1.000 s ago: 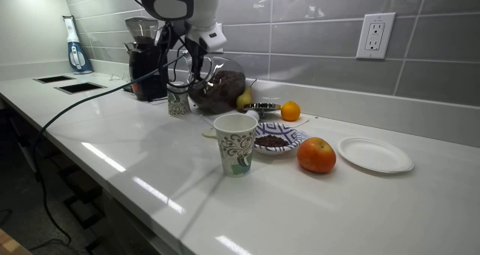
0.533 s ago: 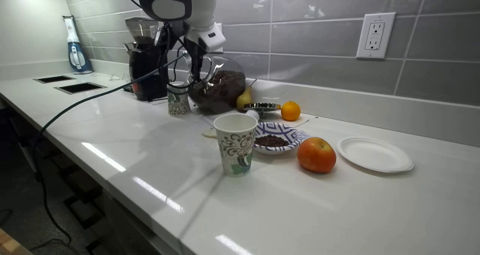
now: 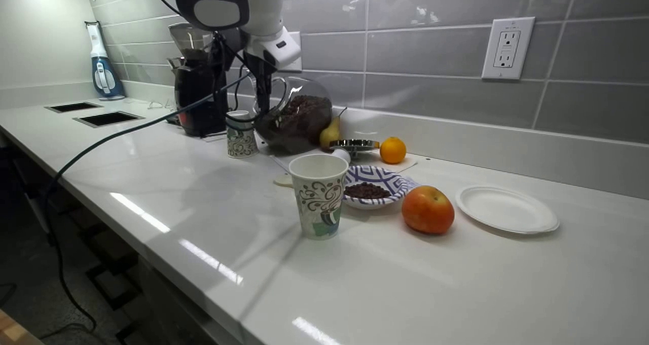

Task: Scoop some of the contents in the jar and pour them in the bowl

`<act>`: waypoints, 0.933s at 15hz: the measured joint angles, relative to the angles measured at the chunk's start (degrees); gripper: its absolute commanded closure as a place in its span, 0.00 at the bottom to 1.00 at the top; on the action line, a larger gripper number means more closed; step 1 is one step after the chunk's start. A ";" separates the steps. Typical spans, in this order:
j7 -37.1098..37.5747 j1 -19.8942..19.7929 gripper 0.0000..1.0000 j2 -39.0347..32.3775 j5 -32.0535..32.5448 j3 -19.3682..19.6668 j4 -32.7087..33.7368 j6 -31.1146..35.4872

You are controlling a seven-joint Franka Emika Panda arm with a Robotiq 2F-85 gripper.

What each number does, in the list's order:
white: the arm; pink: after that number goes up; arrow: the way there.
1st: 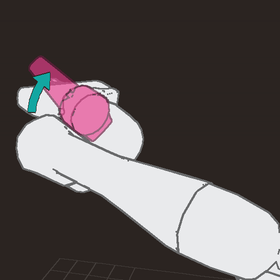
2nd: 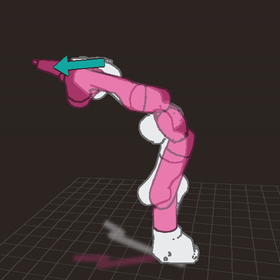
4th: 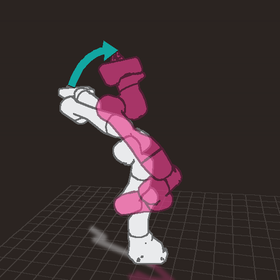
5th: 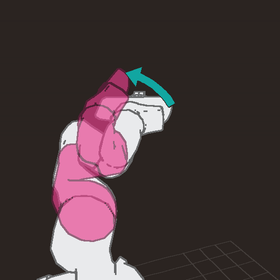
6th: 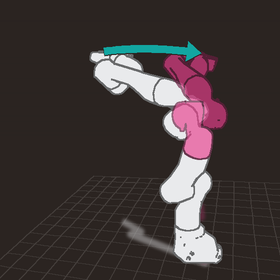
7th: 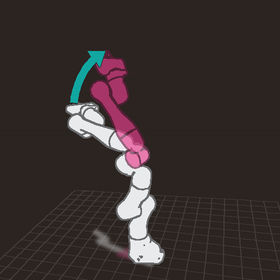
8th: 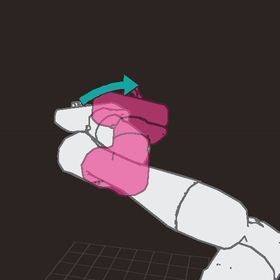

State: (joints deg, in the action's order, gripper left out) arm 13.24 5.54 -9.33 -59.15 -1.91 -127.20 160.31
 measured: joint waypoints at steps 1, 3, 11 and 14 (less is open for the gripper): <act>-1.08 0.37 0.11 0.55 0.00 -0.18 -0.78 1.03; -3.18 1.09 0.21 1.82 0.00 -0.60 -2.38 3.27; -9.11 3.16 0.03 8.28 7.26 -2.22 -11.21 13.70; -6.14 2.69 0.00 12.14 19.99 -2.15 -19.48 16.63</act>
State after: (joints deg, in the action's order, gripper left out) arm 7.09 8.24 2.80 -39.16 -4.05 -146.68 176.94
